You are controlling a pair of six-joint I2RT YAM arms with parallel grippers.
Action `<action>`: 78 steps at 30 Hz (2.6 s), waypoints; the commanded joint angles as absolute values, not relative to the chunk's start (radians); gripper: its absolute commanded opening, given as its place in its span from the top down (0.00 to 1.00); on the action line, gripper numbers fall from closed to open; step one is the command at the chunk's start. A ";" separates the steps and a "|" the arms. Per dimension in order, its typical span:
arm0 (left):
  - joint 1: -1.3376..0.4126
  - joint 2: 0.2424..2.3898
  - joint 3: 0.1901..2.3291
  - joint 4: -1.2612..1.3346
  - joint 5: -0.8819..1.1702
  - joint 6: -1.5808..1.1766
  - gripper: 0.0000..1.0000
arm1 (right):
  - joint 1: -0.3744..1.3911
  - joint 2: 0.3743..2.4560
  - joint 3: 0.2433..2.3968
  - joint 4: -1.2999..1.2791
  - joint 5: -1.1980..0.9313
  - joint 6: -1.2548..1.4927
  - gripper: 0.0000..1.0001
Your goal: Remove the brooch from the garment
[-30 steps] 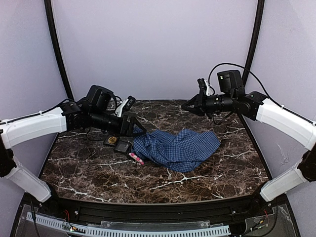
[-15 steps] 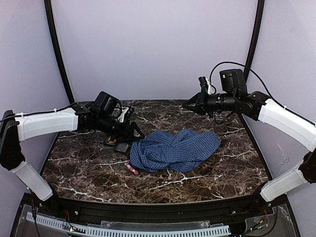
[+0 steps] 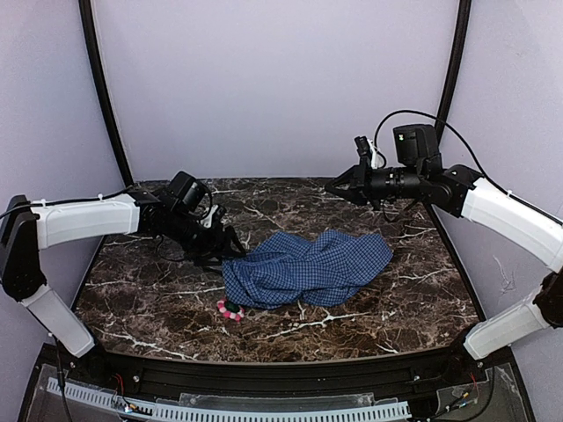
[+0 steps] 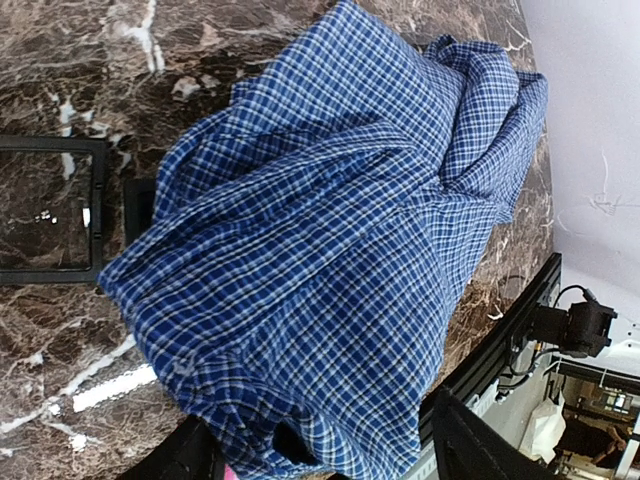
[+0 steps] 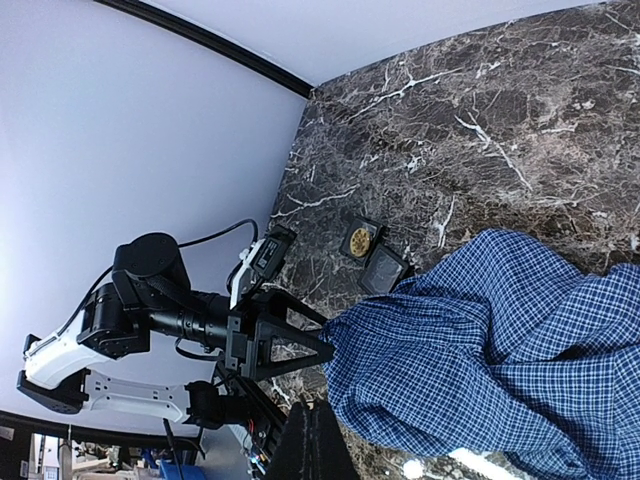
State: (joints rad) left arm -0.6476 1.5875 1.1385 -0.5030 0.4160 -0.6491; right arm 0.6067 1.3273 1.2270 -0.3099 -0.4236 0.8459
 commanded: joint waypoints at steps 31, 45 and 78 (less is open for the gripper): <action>-0.593 1.767 1.099 -0.466 0.545 -0.683 0.73 | 0.605 1.319 1.238 -0.262 -0.425 0.827 1.00; -0.569 1.809 1.783 -0.466 0.397 -0.330 0.99 | 0.595 1.321 1.305 -0.290 -0.344 0.815 1.00; -0.719 1.170 0.987 -0.536 0.654 -0.409 0.22 | 0.577 1.358 1.378 -0.411 -0.266 0.753 1.00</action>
